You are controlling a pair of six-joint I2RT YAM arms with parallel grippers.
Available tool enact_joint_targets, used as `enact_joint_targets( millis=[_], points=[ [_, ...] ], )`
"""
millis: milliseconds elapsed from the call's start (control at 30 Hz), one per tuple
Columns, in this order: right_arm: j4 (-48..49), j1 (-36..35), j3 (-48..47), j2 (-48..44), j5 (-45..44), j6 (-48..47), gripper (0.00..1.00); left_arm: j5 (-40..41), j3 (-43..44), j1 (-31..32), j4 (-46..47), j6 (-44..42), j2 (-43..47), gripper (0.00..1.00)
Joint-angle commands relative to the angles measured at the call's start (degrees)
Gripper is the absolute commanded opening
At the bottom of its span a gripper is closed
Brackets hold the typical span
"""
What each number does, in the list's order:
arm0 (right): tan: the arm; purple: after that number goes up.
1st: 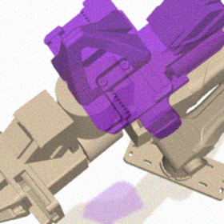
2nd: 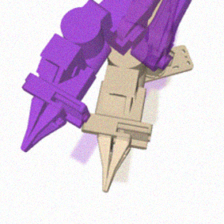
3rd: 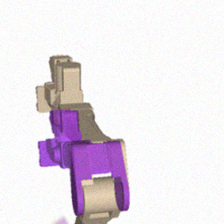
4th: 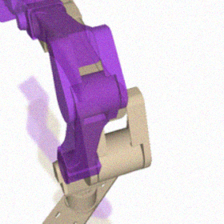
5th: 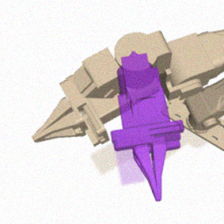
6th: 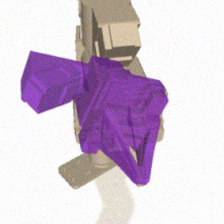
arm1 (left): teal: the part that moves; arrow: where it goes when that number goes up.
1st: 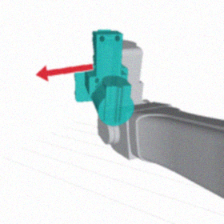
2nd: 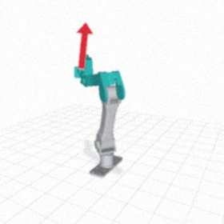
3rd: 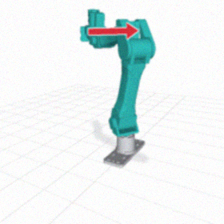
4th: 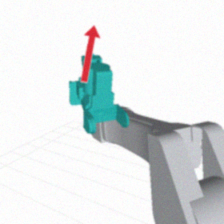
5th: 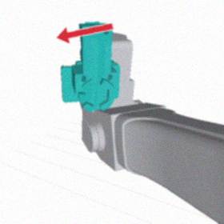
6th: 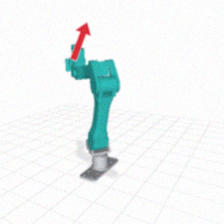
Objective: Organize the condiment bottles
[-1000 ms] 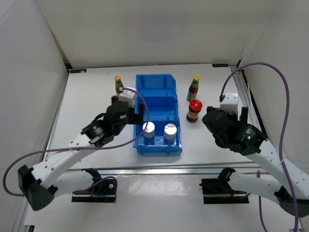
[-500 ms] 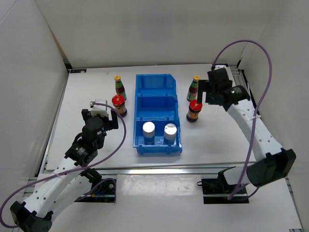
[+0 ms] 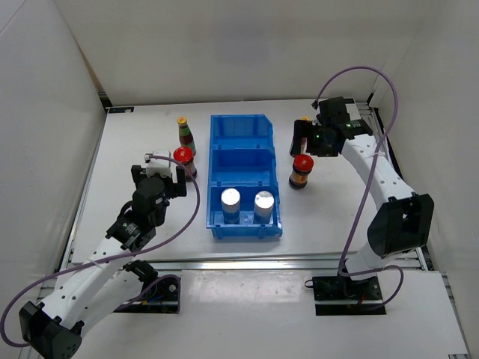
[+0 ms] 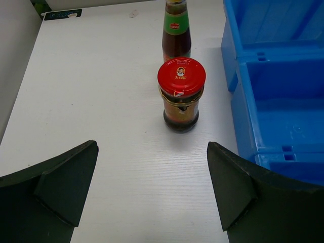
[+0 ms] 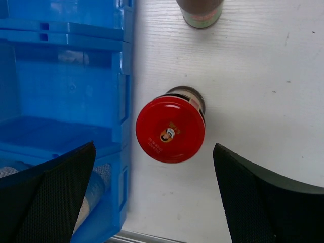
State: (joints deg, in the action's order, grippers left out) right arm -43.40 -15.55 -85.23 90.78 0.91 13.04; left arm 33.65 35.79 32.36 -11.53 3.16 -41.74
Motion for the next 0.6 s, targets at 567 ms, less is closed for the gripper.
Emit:
enact_joint_targets(
  millis=[567],
  points=[
    [6.83, -2.91, 6.74, 7.30, -5.30, 2.08, 1.00, -1.92, 1.12, -0.19, 0.98, -0.35, -1.68, 0.99]
  ],
)
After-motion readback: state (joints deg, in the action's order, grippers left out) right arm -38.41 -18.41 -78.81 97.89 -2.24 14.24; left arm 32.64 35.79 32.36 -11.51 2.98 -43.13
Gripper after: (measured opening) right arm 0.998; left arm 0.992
